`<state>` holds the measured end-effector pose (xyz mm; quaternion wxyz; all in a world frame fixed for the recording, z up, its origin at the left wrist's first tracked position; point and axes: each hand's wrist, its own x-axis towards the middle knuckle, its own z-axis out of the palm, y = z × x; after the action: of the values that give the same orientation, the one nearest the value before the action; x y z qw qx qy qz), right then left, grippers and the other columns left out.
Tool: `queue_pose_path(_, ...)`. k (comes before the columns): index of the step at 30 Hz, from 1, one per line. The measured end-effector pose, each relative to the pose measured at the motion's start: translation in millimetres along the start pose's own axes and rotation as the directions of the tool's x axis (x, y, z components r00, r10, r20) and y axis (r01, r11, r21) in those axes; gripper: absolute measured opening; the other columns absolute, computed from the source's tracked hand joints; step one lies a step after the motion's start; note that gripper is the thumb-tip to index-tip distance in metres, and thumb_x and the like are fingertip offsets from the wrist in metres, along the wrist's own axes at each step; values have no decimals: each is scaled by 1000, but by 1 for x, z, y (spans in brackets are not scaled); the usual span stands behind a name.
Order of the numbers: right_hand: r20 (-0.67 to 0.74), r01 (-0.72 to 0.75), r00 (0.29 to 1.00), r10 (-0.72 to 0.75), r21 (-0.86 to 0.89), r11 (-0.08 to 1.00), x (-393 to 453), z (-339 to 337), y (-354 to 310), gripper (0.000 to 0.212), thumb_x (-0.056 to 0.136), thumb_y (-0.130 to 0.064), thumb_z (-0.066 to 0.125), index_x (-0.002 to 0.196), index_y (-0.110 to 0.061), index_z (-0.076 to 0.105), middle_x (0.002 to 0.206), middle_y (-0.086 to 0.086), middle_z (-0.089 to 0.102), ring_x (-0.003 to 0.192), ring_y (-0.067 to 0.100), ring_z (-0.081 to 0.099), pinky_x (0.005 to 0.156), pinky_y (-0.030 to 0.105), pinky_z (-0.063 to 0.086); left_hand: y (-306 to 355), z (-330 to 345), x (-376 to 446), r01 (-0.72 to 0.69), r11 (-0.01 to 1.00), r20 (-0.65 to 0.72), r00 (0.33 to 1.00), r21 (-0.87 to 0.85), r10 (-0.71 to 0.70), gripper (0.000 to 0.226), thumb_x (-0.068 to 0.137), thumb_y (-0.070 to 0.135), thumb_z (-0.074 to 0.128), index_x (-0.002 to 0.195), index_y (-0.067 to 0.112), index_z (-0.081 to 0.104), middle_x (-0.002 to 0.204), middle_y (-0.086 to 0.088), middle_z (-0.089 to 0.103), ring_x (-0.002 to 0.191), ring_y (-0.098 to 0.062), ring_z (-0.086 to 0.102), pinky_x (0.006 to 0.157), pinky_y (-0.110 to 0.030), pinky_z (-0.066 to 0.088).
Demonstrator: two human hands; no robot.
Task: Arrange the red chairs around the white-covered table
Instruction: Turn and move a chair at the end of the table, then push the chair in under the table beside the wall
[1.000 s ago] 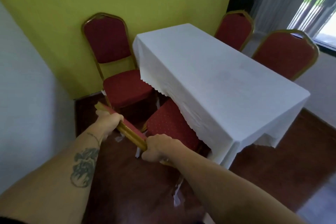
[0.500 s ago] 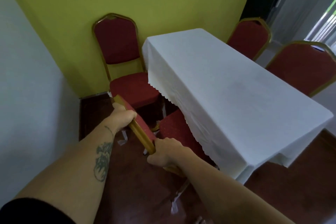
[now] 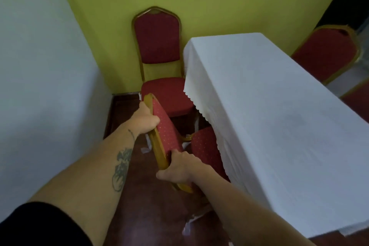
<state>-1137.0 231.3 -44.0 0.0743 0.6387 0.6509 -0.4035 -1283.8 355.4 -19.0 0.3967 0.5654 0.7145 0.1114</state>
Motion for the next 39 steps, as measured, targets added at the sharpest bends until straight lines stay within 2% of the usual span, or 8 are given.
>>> queue_pose_path(7, 84, 67, 994, -74, 79, 995, 5, -22, 16, 113, 74, -79, 64, 162, -19, 30, 161, 13, 43, 143, 38, 46, 115, 51, 42, 0, -16, -16, 49, 997, 116, 992, 55, -55, 95, 82, 54, 66, 156, 19, 19, 138, -9, 54, 118, -32, 59, 100, -50, 51)
queue_pose_path(11, 14, 108, 994, -111, 131, 986, 10, -56, 3, 101, 75, -74, 63, 159, -24, 36, 155, 9, 50, 136, 36, 53, 112, 54, 45, 10, -33, -28, -11, 994, 48, 999, 105, 6, 44, 94, 50, 57, 123, 18, 55, 116, -5, 63, 104, -27, 64, 85, -41, 56)
queue_pose_path(14, -28, 140, 990, -137, 141, 980, 17, -76, -15, 92, 83, -64, 63, 161, -23, 34, 153, 9, 51, 130, 34, 57, 109, 51, 50, 17, -55, -32, -85, 978, -27, 995, 188, 92, 15, 97, 40, 56, 94, 26, 53, 106, -8, 68, 99, -30, 67, 82, -38, 53)
queue_pose_path(17, -53, 161, 987, -154, 157, 974, 29, -92, -35, 84, 89, -55, 64, 159, -20, 34, 149, 10, 53, 124, 32, 61, 104, 49, 54, 16, -83, -25, -116, 971, -78, 988, 207, 134, 27, 96, 31, 57, 74, 31, 41, 98, -14, 67, 103, -37, 69, 93, -44, 52)
queue_pose_path(19, -78, 177, 983, -169, 125, 976, 40, -101, -52, 78, 92, -51, 65, 157, -19, 37, 148, 10, 53, 125, 31, 59, 105, 47, 52, 12, -105, -17, -132, 973, -85, 985, 187, 150, 5, 95, 24, 57, 93, 24, 60, 102, -11, 65, 108, -37, 69, 98, -45, 51)
queue_pose_path(25, -164, 176, 972, -167, 42, 983, 81, -126, -110, 78, 98, -42, 63, 162, -16, 27, 153, 13, 51, 125, 28, 57, 101, 38, 48, -18, -179, 41, -140, 978, -76, 985, 155, 153, 47, 91, 18, 57, 138, 12, 60, 140, -12, 62, 119, -30, 65, 107, -45, 50)
queue_pose_path(34, -318, 176, 935, -157, 31, 984, 157, -169, -193, 84, 94, -39, 66, 164, -17, 25, 163, 12, 37, 124, 23, 53, 96, 33, 49, -32, -272, 107, -208, 965, -96, 970, 157, 225, 50, 93, 10, 55, 142, 10, 58, 131, -17, 67, 122, -31, 62, 103, -34, 48)
queue_pose_path(39, -342, 153, 930, -133, 33, 988, 201, -195, -228, 93, 90, -49, 65, 165, -20, 19, 169, 16, 22, 145, 38, 40, 113, 52, 44, -26, -306, 149, -241, 953, -116, 957, 187, 265, 47, 95, 14, 55, 142, 14, 57, 135, -14, 64, 123, -30, 60, 100, -32, 48)
